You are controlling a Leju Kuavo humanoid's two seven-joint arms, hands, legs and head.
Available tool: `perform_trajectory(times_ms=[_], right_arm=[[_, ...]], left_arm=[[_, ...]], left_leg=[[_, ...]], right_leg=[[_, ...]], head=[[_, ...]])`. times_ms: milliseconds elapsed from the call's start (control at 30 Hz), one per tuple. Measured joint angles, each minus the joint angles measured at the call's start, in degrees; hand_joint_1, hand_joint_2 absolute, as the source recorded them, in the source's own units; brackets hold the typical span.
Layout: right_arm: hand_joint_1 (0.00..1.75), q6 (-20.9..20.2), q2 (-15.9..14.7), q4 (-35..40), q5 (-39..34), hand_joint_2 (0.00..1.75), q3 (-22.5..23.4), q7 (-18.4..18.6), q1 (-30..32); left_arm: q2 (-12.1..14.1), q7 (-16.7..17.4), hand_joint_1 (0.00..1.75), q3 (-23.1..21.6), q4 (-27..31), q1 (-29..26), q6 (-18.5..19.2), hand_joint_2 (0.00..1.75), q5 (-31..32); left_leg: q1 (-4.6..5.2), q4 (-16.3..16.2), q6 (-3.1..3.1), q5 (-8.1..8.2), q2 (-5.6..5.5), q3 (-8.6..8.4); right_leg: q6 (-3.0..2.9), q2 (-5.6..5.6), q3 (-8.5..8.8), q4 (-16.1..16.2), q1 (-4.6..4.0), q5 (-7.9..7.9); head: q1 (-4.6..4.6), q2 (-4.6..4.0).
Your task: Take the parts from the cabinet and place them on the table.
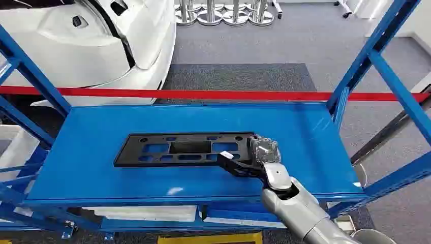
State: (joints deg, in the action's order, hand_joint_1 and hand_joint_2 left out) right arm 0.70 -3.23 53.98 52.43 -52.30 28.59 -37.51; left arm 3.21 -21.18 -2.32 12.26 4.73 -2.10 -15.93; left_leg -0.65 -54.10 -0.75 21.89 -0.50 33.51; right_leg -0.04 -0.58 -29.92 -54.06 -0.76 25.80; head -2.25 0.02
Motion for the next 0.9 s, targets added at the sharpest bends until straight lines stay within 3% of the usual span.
perform_trajectory(times_ms=[33, 67, 133, 167, 200, 233, 300, 333, 367, 467, 533, 567, 633, 667, 700, 733, 767, 833, 867, 900], right_arm=[[1.75, 0.4, 0.0, -0.5, -0.1, 1.75, 0.0, 0.0, -0.2], [1.75, 0.7, 0.0, -1.0, -0.1, 1.75, -0.1, -0.1, -0.7], [1.75, 0.9, 0.0, -2.1, 0.0, 1.75, -0.1, 0.0, -1.0], [1.75, 1.0, -0.1, -2.5, 0.0, 1.75, -0.1, 0.1, -1.1], [1.75, 1.1, -0.1, -2.9, 0.0, 1.75, -0.1, 0.2, -1.1], [1.75, 1.6, -0.1, -3.2, 0.0, 1.75, -0.1, 0.2, -1.1], [1.75, 2.3, -0.1, -3.7, 0.3, 1.75, -0.1, 0.2, -1.1], [1.75, 3.0, -0.1, -4.0, 0.5, 1.75, -0.1, 0.2, -1.1], [1.75, 3.7, -0.1, -4.0, 0.8, 1.75, -0.1, 0.0, -1.2], [1.75, 6.7, -0.2, -4.1, 1.0, 1.75, 0.1, -0.6, -0.5], [1.75, 10.0, -0.1, -3.8, 0.1, 1.75, 0.6, -1.9, 0.4], [1.75, 12.1, -0.1, -3.4, -1.3, 1.75, 1.0, -3.1, 1.1], [1.75, 14.6, 0.0, -2.1, -3.5, 1.75, 1.8, -4.6, 2.5], [1.75, 15.0, 0.0, -1.7, -3.8, 1.75, 1.9, -4.8, 3.1], [1.75, 15.1, 0.0, -1.3, -4.0, 1.75, 2.0, -4.9, 3.5], [1.75, 15.8, 0.0, -1.0, -4.9, 1.75, 2.4, -5.5, 3.9], [1.75, 17.1, 0.0, -0.4, -6.4, 1.75, 2.7, -6.7, 4.4], [1.75, 21.0, 0.2, 1.7, -11.8, 1.75, 3.8, -10.9, 5.9], [1.75, 23.4, 0.3, 3.3, -15.2, 1.75, 4.2, -13.7, 6.8], [1.75, 25.7, 0.5, 5.3, -18.6, 1.75, 4.8, -16.0, 7.7]], left_arm=[[-0.1, -0.1, 0.00, -0.1, 0.0, 0.0, 0.1, 0.00, 0.0], [-0.1, -0.1, 0.00, -0.2, 0.0, 0.0, 0.2, 0.00, 0.0], [-0.3, -0.1, 0.00, -0.2, 0.0, 0.1, 0.3, 0.00, -0.1], [-0.3, -0.1, 0.00, -0.3, 0.0, 0.0, 0.3, 0.00, -0.1], [-0.4, -0.1, 0.00, -0.3, 0.0, 0.0, 0.3, 0.00, -0.1], [-0.4, -0.1, 0.00, -0.4, 0.0, 0.0, 0.3, 0.00, -0.1], [-0.4, -0.1, 0.00, -0.7, 0.0, -0.1, 0.4, 0.00, -0.1], [-0.4, -0.1, 0.00, -0.9, 0.0, -0.1, 0.4, 0.00, -0.1], [-0.7, -0.2, 0.00, -1.1, 0.0, 0.0, 0.5, 0.00, -0.1], [-0.7, -0.5, 0.00, -1.4, 0.0, -0.2, 0.6, 0.00, -0.1], [-0.5, -0.8, 0.00, -1.4, 0.0, -0.5, 0.3, 0.00, -0.5], [-0.5, -0.8, 0.00, -1.4, 0.0, -0.6, 0.1, 0.00, -0.9], [-0.5, -0.8, 0.00, -1.4, 0.0, -0.8, -0.5, 0.00, -1.4], [-0.4, -0.8, 0.00, -1.4, 0.0, -0.9, -0.5, 0.00, -1.6], [-0.3, -0.8, 0.00, -1.5, 0.0, -1.0, -0.5, 0.00, -1.6], [-0.3, -0.8, 0.00, -1.5, 0.0, -1.1, -0.7, 0.00, -1.7], [-0.3, -0.8, 0.00, -1.5, 0.0, -1.1, -0.9, 0.00, -2.0], [-0.2, -1.0, 0.00, -1.5, 0.0, -1.1, -1.1, 0.00, -2.8], [-0.2, -1.1, 0.00, -1.5, 0.0, -1.1, -1.1, 0.00, -3.2], [-0.2, -1.3, 0.00, -1.5, 0.0, -1.1, -1.1, 0.00, -3.6]], left_leg=[[-0.21, 0.3, -0.20, -0.32, 0.21, -0.37], [-0.27, 0.3, -0.48, -0.25, 0.27, -0.44], [-0.22, 0.3, -0.67, -0.16, 0.29, -0.34], [-0.20, 0.3, -0.74, -0.10, 0.38, -0.33], [-0.19, 0.3, -0.74, -0.09, 0.42, -0.38], [-0.19, 0.3, -0.72, -0.06, 0.42, -0.42], [-0.05, 0.3, -0.63, -0.08, 0.36, -0.55], [-0.03, 0.3, -0.54, -0.15, 0.32, -0.61], [0.28, 0.1, -0.27, -0.09, 0.26, -0.63], [0.05, 0.5, 1.00, 0.06, 0.01, -0.73], [0.06, -0.1, 1.53, 0.29, 0.00, -0.72], [0.05, -2.2, 1.77, 2.17, 0.17, 0.14], [-0.28, -11.8, 2.24, 7.42, 0.20, 4.38], [-0.33, -16.7, 2.52, 9.24, 0.21, 6.69], [-0.39, -19.0, 2.69, 9.52, 0.23, 7.87], [-0.50, -18.2, 2.84, 8.47, 0.28, 7.55], [-0.63, -15.0, 2.93, 6.39, 0.34, 6.09], [-0.81, -3.8, 3.00, 1.11, 0.45, 0.69], [-0.84, -0.8, 2.83, 1.11, 0.45, -0.65], [-0.64, -0.8, 2.06, 0.95, 0.16, -0.52]], right_leg=[[0.37, -0.05, -0.08, -1.0, 0.08, 0.65], [0.87, 0.17, -1.54, -4.1, 0.17, 2.53], [1.42, 0.26, -6.64, -14.1, 0.66, 7.10], [1.58, 0.28, -8.79, -18.0, 0.69, 8.47], [1.62, 0.29, -9.89, -19.7, 0.69, 8.43], [1.55, 0.31, -9.60, -18.7, 0.69, 7.41], [0.87, 0.33, -4.68, -8.4, 0.65, 1.98], [0.31, 0.38, -1.86, -3.1, 0.56, 0.24], [-0.21, 0.40, -0.50, 0.5, 0.26, 0.11], [-0.63, 0.45, -0.52, 0.4, 0.09, -0.03], [-1.51, 0.61, 0.62, 1.6, 0.69, -1.56], [-1.71, 0.62, 0.67, 1.7, 0.71, -1.61], [-1.91, 0.63, 0.49, 1.7, 0.73, -1.85], [-1.92, 0.63, 0.46, 1.6, 0.72, -1.80], [-1.88, 0.60, 0.48, 1.6, 0.73, -1.73], [-1.74, 0.55, 0.55, 1.5, 0.75, -1.56], [-1.58, 0.46, 0.58, 1.3, 0.82, -1.35], [-1.07, 0.41, 0.65, 0.4, 0.98, -0.62], [-0.64, 0.39, 0.50, 0.1, 0.88, -0.25], [-0.20, 0.21, 0.31, -0.2, 0.67, 0.07]], head=[[-0.05, 0.00], [0.26, 0.00], [0.33, 0.00], [0.33, 0.00], [0.31, 0.00], [0.31, 0.00], [0.33, 0.00], [0.33, 0.00], [0.31, 0.00], [0.22, 0.00], [0.22, 0.00], [0.09, 0.00], [0.02, 0.00], [0.07, 0.00], [0.02, 0.00], [0.04, 0.00], [0.04, 0.00], [0.04, 0.00], [0.04, 0.00], [0.15, 0.00]])
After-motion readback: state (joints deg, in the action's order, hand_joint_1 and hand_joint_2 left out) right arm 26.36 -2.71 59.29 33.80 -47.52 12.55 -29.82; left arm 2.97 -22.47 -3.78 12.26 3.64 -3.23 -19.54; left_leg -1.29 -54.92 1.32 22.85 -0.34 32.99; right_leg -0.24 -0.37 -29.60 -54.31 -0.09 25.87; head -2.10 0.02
